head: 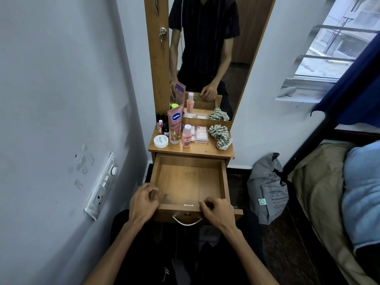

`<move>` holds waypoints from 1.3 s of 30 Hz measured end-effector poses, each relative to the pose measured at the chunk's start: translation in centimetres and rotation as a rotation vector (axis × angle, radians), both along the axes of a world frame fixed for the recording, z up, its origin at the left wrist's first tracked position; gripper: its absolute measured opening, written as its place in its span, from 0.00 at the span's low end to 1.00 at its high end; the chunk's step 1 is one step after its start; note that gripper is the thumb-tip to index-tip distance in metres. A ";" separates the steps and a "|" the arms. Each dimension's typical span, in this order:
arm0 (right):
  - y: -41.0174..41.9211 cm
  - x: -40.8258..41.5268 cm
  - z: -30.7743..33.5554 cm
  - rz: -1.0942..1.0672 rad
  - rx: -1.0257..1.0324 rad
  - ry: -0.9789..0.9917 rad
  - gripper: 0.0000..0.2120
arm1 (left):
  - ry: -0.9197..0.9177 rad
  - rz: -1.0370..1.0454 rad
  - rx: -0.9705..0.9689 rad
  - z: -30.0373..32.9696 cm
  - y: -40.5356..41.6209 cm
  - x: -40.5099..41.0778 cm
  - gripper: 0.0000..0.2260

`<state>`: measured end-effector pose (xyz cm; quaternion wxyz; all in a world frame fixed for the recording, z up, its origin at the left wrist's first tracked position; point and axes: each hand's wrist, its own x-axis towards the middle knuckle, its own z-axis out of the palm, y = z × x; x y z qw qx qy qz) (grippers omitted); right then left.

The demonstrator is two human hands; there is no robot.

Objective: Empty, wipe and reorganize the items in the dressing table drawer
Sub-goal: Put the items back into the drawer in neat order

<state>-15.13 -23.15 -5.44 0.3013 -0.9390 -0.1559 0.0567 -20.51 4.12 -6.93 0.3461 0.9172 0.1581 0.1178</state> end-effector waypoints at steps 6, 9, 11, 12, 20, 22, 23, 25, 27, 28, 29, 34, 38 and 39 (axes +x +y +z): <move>-0.4 0.0 0.8 0.020 0.001 0.109 0.17 | 0.049 -0.033 0.086 0.0 0.0 -0.8 0.06; -0.5 0.1 1.3 0.023 -0.013 0.172 0.16 | 0.043 -0.067 0.108 0.2 -0.4 -1.1 0.07; -0.4 -0.1 1.2 0.017 -0.020 0.187 0.15 | 0.038 -0.119 0.111 0.1 -0.6 -1.5 0.10; -0.4 -0.3 1.0 0.009 -0.024 0.173 0.16 | 0.029 -0.137 0.113 -0.1 -0.7 -1.8 0.12; -1.0 -2.0 -0.4 0.009 -0.020 -0.070 0.14 | -0.124 -0.105 0.110 -1.1 -1.2 -4.2 0.18; -1.3 -2.3 -0.7 0.005 0.007 -0.098 0.14 | -0.151 -0.055 0.088 -1.1 -1.2 -4.4 0.18; -1.4 -2.4 -0.7 -0.002 0.025 -0.108 0.14 | -0.159 -0.029 0.077 -1.1 -1.3 -4.4 0.17; -1.5 -2.6 -0.8 -0.026 0.063 -0.129 0.13 | -0.164 0.012 0.059 -1.1 -1.4 -4.6 0.15; -1.7 -2.8 -0.8 -0.054 0.086 -0.152 0.13 | -0.162 0.035 0.054 -1.1 -1.5 -4.7 0.13; -1.7 -2.8 -0.8 -0.066 0.094 -0.158 0.13 | -0.157 0.047 0.053 -1.1 -1.6 -4.9 0.11; -1.7 -2.9 -0.9 -0.076 0.105 -0.155 0.13 | -0.152 0.061 0.051 -1.1 -1.7 -5.0 0.10; -2.0 -3.3 -0.9 -0.120 0.160 -0.175 0.10 | -0.173 0.088 0.054 -0.8 -2.3 -5.9 0.10; -2.7 -4.3 -0.7 -0.181 0.104 -0.258 0.08 | -0.205 0.087 0.101 -0.5 -2.5 -6.7 0.10; -3.0 -4.5 -0.8 -0.192 0.073 -0.275 0.08 | -0.210 0.092 0.109 -0.5 -2.5 -6.9 0.11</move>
